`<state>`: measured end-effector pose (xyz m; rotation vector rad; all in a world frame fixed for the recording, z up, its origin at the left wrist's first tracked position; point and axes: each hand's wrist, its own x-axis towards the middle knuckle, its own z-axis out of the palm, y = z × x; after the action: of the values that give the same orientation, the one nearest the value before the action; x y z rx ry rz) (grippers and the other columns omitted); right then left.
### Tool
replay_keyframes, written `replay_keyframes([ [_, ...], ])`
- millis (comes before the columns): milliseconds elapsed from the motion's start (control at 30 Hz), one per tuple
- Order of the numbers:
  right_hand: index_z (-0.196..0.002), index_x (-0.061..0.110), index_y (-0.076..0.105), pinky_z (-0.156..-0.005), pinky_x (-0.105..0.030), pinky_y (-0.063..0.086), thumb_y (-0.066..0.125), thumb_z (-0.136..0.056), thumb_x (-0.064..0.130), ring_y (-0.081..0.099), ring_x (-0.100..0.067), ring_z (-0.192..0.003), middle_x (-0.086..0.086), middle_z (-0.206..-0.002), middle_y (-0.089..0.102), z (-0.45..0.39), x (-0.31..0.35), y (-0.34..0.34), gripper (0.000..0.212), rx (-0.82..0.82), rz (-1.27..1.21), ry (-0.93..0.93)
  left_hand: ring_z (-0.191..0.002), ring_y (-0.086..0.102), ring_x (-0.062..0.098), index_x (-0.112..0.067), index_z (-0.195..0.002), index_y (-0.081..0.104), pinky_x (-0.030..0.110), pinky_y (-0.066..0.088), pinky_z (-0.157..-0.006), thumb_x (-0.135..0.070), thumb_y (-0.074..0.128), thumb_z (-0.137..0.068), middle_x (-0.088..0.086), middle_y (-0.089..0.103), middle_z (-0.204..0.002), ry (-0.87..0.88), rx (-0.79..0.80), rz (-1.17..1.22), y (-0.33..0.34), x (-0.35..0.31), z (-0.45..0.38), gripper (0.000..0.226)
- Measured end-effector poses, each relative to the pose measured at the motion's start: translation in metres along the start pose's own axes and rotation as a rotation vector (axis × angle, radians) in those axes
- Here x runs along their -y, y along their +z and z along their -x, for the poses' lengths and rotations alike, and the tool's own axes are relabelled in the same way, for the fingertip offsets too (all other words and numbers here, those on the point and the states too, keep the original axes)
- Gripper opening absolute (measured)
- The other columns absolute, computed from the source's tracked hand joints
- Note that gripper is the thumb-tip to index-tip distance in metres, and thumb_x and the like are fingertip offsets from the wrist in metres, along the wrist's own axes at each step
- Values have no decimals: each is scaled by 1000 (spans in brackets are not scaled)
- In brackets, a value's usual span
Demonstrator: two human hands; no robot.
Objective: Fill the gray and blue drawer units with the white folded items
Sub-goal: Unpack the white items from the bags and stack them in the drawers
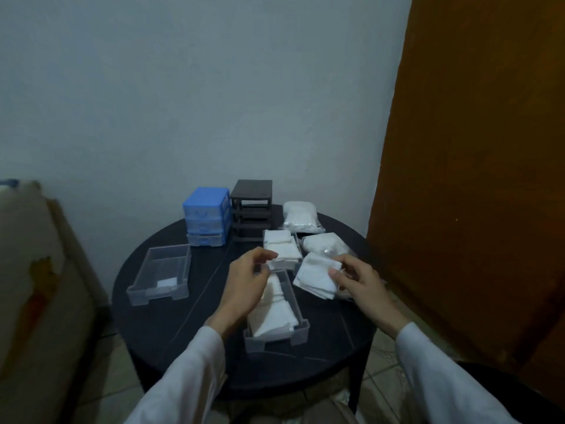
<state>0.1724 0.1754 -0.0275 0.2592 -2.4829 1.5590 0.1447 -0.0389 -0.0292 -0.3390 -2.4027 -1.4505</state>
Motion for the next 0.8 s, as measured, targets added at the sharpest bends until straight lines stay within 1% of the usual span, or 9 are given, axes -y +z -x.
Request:
replay_keyframes([
  [100,-99,23,59,-71,-13,44,53,-93,18,57,-8,-88,7,-91,59,-1,12,19,9,59,-45,-6,-100,58,7,-17,-105,65,21,44,-88,-1,50,-90,-2,64,-109,-61,-90,23,-8,18,11,27],
  [167,-98,18,61,-73,-13,47,54,-92,15,60,-16,-87,0,-91,63,-2,19,30,10,112,-46,-28,-105,55,7,-17,-115,60,21,41,-89,-4,49,-92,0,61,-117,-92,-116,38,-8,29,17,29],
  [300,-101,16,62,-83,-29,49,56,-91,14,60,-29,-92,-18,-100,62,-5,26,43,12,204,12,-58,-120,44,8,-15,-136,44,22,35,-100,-9,46,-95,1,48,-136,-181,-76,136,-1,43,24,41],
  [367,-103,18,61,-84,-32,50,57,-90,15,58,-31,-96,-20,-104,59,-7,26,47,14,230,58,-46,-122,41,7,-12,-139,40,21,33,-102,-6,44,-96,3,44,-141,-221,-66,200,3,45,26,44],
  [467,-99,24,60,-75,-24,48,58,-90,14,56,-19,-83,-14,-96,59,-7,25,50,14,281,126,-75,-122,44,9,-11,-138,41,22,34,-104,-2,41,-96,5,46,-140,-242,-69,248,7,47,27,43],
  [567,-98,24,56,-66,-17,43,58,-89,14,50,-7,-71,-5,-81,55,-3,24,53,14,324,155,-106,-123,45,10,-12,-138,42,26,36,-106,-3,41,-96,3,47,-139,-239,-64,267,9,48,30,43],
  [633,-97,23,54,-61,-13,39,57,-89,14,46,-4,-64,-2,-75,53,1,25,55,13,350,197,-145,-121,45,8,-12,-138,41,22,36,-104,-3,40,-97,0,47,-137,-234,-54,285,8,48,32,42],
  [733,-92,23,56,-57,-11,37,58,-88,16,46,-2,-61,-4,-74,59,5,26,58,8,369,313,-224,-119,45,6,-11,-138,41,19,35,-100,-2,40,-97,1,48,-136,-231,-56,295,6,48,33,42],
  [800,-89,27,60,-62,-12,35,59,-87,22,47,0,-66,1,-79,59,6,24,59,5,369,423,-263,-117,45,6,-11,-137,42,17,36,-97,-3,40,-97,2,49,-136,-232,-55,300,6,48,33,42],
])
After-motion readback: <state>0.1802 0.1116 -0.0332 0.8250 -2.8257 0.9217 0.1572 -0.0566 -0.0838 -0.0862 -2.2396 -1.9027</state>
